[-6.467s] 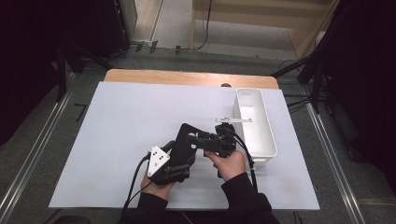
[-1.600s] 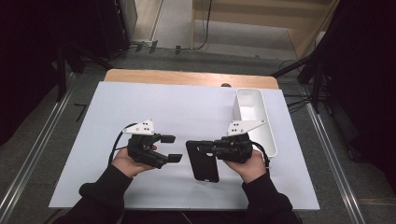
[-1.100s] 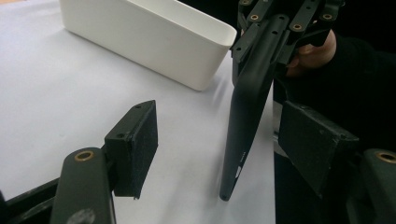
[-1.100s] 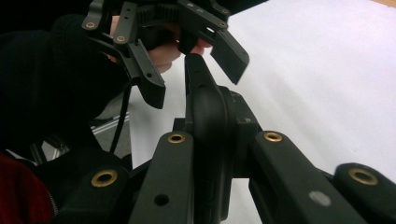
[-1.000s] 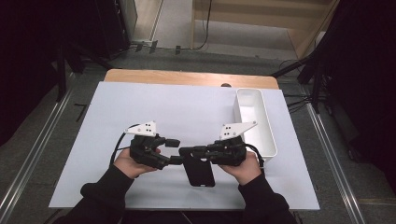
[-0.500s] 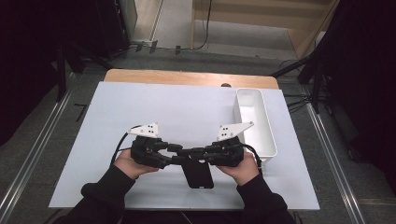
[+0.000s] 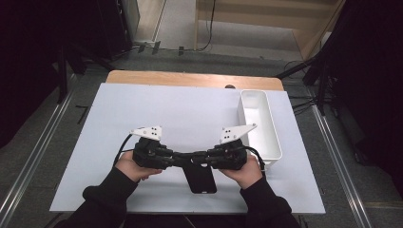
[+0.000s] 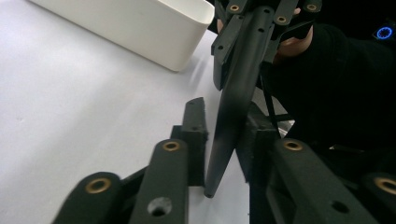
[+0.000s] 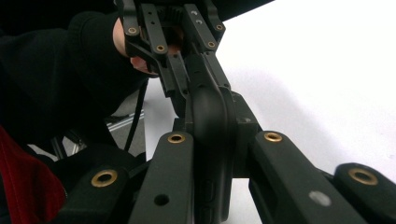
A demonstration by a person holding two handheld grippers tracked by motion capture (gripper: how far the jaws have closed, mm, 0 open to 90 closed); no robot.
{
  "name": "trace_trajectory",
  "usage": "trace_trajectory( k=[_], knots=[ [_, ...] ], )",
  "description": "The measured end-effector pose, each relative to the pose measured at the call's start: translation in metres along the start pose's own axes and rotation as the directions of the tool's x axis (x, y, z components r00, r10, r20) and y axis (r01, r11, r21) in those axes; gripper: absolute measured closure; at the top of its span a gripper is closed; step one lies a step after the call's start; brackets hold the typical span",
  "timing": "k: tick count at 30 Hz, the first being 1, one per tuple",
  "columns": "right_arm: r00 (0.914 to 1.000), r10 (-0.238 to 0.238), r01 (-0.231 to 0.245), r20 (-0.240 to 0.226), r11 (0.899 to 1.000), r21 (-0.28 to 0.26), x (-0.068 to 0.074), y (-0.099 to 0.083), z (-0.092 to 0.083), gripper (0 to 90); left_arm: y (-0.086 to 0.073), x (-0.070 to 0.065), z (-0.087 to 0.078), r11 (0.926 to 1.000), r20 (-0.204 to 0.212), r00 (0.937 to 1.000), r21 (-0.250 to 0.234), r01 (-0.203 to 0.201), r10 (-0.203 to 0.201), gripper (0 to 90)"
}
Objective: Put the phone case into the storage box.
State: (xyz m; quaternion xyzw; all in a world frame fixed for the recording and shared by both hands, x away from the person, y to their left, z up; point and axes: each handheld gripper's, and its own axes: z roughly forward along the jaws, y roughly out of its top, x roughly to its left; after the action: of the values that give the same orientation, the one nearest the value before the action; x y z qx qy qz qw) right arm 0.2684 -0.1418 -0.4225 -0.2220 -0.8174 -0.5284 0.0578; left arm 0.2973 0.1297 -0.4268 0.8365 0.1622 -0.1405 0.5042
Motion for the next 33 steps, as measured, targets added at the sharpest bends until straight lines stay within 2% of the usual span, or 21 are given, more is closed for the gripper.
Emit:
trace_trajectory(
  k=[2,5,9,14,19,22,26,31,33],
  knots=[
    [1.0000,-0.002,0.002,-0.001,1.000,0.004,-0.0004,-0.0002,0.0012,79.9,0.0004,-0.0008,-0.0003,0.9999,-0.006,0.9999,0.003,-0.016,0.016,79.0],
    [1.0000,0.005,-0.005,-0.006,1.000,0.007,-0.0013,-0.0005,0.0017,79.9,0.0010,-0.0032,-0.0015,0.9985,-0.019,0.9984,-0.015,-0.053,0.053,79.7],
    [0.9999,0.008,-0.008,-0.013,1.000,0.012,-0.0024,-0.0015,0.0022,79.9,0.0022,-0.0035,-0.0014,0.9981,-0.022,0.9978,-0.001,-0.062,0.062,80.2],
    [0.9999,0.007,-0.007,-0.013,1.000,0.004,-0.0034,-0.0016,0.0014,79.8,0.0046,-0.0039,-0.0019,0.9981,-0.035,0.9976,-0.012,-0.060,0.059,80.6],
    [0.9997,0.020,-0.020,-0.015,1.000,0.007,-0.0041,-0.0016,0.0003,79.7,0.0060,-0.0038,-0.0010,0.9998,-0.021,0.9996,-0.004,-0.019,0.019,80.8],
    [0.9994,0.028,-0.028,-0.020,1.000,0.002,-0.0041,-0.0013,-0.0006,79.0,0.0072,-0.0043,-0.0016,1.0000,-0.022,0.9997,-0.003,-0.009,0.009,80.9],
    [0.9988,0.048,-0.048,-0.013,0.999,-0.007,-0.0050,-0.0019,-0.0027,73.3,0.0077,-0.0035,-0.0014,0.9998,-0.025,0.9995,0.007,0.018,-0.018,80.9],
    [0.9996,0.024,-0.024,-0.013,1.000,-0.003,-0.0026,-0.0035,-0.0039,64.8,0.0084,-0.0040,-0.0038,0.9996,-0.027,0.9992,-0.004,0.030,-0.030,80.8],
    [0.9999,0.015,-0.015,-0.008,1.000,-0.011,-0.0012,-0.0044,-0.0051,54.2,0.0087,-0.0048,-0.0062,0.9996,-0.034,0.9991,-0.010,0.026,-0.026,80.8]
  ],
)
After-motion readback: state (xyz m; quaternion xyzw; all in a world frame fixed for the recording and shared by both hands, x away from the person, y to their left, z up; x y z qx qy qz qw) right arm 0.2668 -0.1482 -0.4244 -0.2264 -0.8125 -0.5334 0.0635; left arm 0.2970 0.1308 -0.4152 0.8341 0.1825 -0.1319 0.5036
